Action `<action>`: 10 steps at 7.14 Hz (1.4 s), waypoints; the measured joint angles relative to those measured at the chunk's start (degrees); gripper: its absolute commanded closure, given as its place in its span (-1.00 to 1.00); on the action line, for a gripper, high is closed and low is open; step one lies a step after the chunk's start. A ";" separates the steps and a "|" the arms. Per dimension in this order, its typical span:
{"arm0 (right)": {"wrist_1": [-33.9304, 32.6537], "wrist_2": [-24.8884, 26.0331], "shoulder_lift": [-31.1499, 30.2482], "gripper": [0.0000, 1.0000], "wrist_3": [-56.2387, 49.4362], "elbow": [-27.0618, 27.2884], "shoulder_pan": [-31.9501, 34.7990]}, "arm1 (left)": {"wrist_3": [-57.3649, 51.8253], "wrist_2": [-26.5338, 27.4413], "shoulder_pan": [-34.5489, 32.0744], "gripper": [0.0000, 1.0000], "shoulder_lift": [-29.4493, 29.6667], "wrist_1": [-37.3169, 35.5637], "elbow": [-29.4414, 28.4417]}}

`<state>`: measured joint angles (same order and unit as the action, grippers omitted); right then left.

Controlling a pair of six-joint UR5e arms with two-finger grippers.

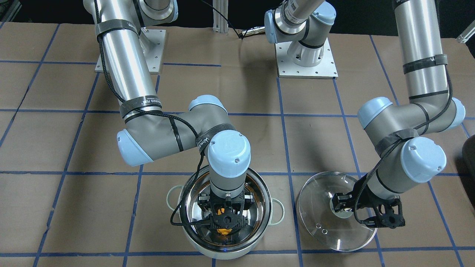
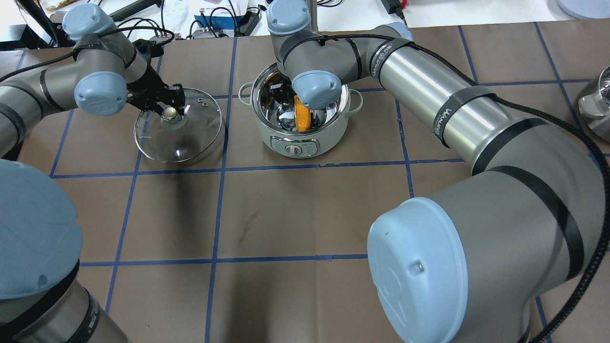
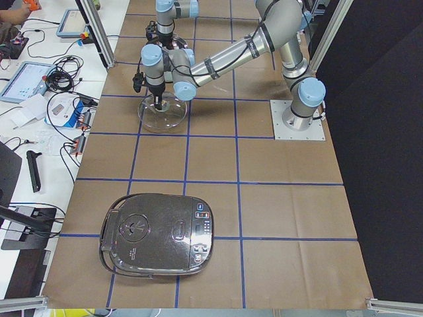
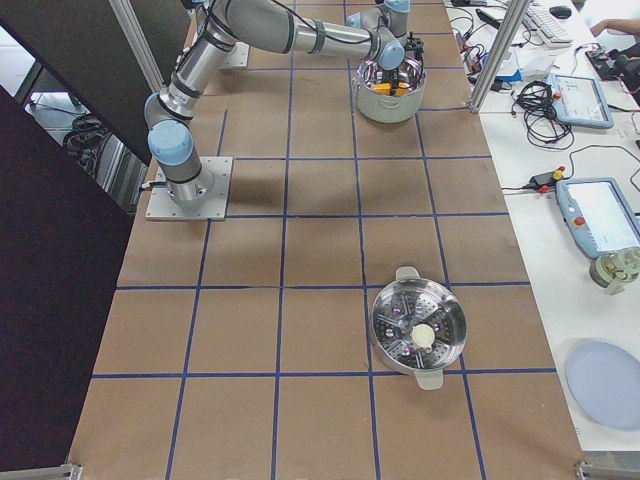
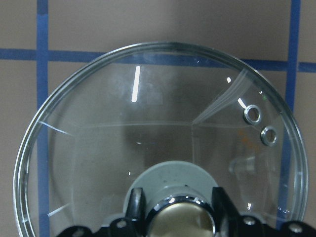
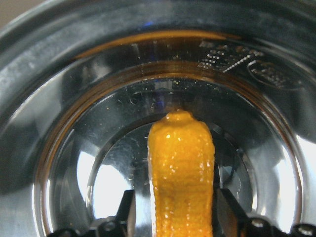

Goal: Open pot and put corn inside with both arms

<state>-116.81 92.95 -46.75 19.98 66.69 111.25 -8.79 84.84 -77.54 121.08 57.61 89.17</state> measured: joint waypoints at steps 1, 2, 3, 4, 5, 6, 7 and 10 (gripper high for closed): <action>1.33 -0.16 -2.16 -1.00 -0.30 -0.08 -0.20 | 0.44 -0.11 0.07 -0.99 0.48 -0.35 0.34; 5.76 -0.30 -6.89 -1.00 -0.63 -0.04 -0.75 | 0.67 -0.17 0.10 -1.00 0.72 -0.55 0.46; 12.43 -0.45 -13.14 -1.00 -0.82 0.26 -1.85 | 0.80 -0.09 0.03 -1.00 0.51 -0.40 0.16; 19.11 -0.79 -19.32 -1.00 -1.31 0.76 -3.65 | 0.92 0.21 -0.40 -1.00 -0.62 0.52 -0.39; 26.17 -1.08 -24.80 -1.00 -2.70 1.43 -5.54 | 1.26 0.58 -1.24 -1.00 -3.04 3.08 -0.76; 33.84 -1.00 -30.29 -1.00 -4.77 3.18 -7.91 | 2.72 0.83 -2.34 -1.00 -7.18 8.23 -1.00; 38.07 -1.09 -35.30 -1.00 -6.76 7.13 -10.96 | 5.15 0.96 -3.84 -1.00 -11.75 13.98 -1.26; 29.71 -2.35 -43.38 -1.00 -10.90 18.83 -15.15 | 9.38 3.79 -9.77 -1.00 -24.37 29.80 -3.28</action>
<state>-87.09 90.60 -90.13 9.08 85.52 96.09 0.58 88.63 -87.31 96.71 87.41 85.89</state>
